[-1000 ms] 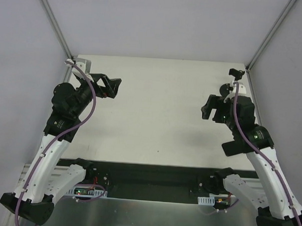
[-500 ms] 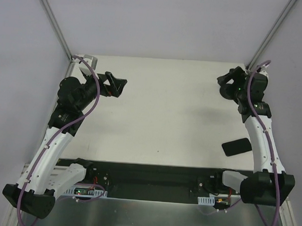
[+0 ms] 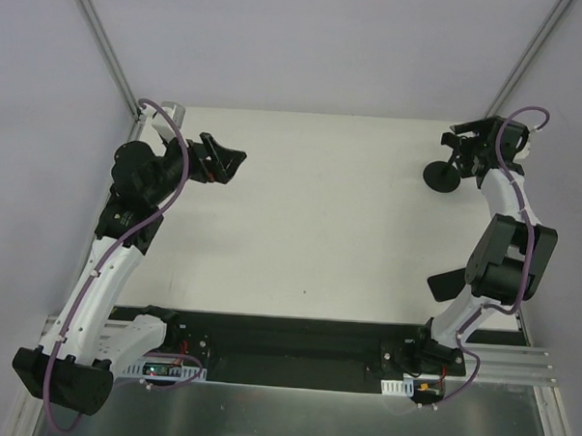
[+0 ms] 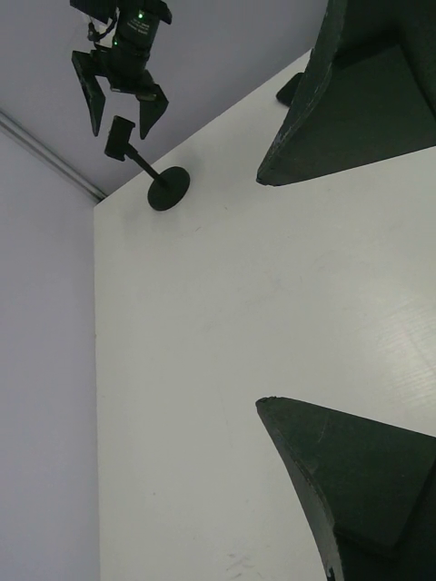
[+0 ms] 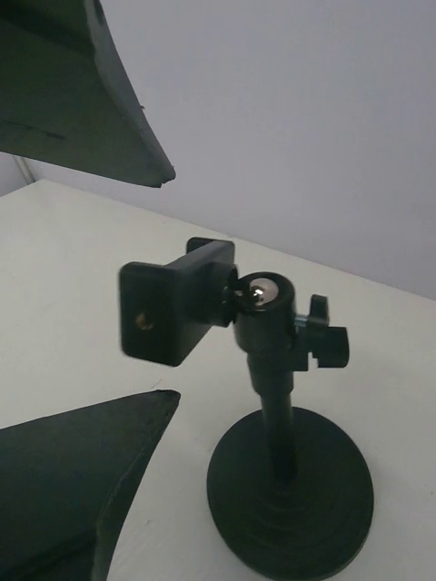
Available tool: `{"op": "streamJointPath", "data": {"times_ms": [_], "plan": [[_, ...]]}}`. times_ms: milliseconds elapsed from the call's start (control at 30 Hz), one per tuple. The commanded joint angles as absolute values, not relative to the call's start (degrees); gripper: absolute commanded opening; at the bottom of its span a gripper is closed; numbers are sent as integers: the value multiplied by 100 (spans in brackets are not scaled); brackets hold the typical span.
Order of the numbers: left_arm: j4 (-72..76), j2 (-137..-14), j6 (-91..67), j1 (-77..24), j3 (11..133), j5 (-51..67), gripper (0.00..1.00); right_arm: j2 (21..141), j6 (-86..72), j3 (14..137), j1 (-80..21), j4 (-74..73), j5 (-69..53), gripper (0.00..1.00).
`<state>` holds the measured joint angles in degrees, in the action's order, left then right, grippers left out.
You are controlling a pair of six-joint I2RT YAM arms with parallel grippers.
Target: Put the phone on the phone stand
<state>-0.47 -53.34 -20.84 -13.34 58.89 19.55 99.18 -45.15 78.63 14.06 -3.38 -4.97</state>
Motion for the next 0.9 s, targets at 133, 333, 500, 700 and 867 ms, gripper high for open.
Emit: {"op": "streamJointPath", "data": {"times_ms": [133, 333, 500, 700, 867], "plan": [[738, -5800, -3259, -458, 5959, 3146, 97, 10538, -5124, 8622, 1424, 44, -369, 93], [853, -5836, -3129, -308, 5924, 3200, 96, 10433, -5291, 8332, 1494, 176, -220, 83], [853, -5836, -3032, -308, 5897, 3129, 96, 10441, -5440, 8279, 1538, 220, -378, 68], [853, -5827, -3041, -308, 5906, 3182, 96, 10407, -5450, 8349, 1608, 264, -964, 1], [835, -5705, -2971, -281, 5924, 3120, 96, 9731, -5204, 8122, 1381, 272, -1906, 1]]}}
